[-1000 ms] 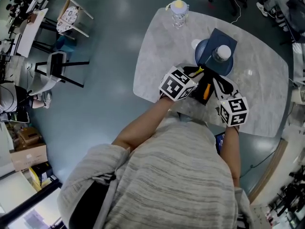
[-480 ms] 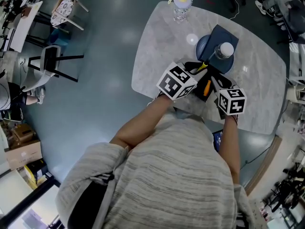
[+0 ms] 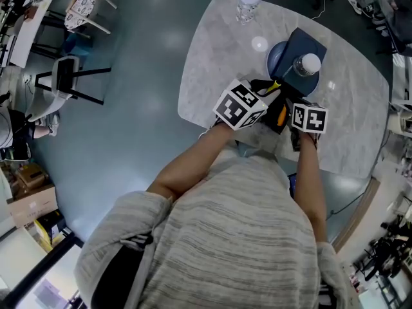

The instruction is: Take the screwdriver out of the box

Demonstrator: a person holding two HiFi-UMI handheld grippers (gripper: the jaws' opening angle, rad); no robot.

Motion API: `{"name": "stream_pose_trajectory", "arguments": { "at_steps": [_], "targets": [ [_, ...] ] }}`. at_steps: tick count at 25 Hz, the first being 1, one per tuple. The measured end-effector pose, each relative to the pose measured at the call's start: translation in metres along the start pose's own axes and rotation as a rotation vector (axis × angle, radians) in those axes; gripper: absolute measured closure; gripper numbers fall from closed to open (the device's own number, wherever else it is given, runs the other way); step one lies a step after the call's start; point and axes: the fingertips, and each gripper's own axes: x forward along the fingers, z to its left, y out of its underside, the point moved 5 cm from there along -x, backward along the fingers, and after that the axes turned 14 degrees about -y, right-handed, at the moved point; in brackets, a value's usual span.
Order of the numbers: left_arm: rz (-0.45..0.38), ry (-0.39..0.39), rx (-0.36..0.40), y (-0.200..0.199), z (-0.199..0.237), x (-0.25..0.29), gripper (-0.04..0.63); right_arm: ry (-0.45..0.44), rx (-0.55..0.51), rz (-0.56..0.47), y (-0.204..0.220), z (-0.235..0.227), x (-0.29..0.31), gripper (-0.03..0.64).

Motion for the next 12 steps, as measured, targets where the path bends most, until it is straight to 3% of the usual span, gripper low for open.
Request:
{"name": "stream_pose_trajectory", "arguments": {
  "at_steps": [12],
  "targets": [
    [0.023, 0.016, -0.028, 0.008, 0.016, 0.009, 0.508, 0.07, 0.199, 0.195, 0.029, -0.02, 0.036, 0.529]
  ]
}}
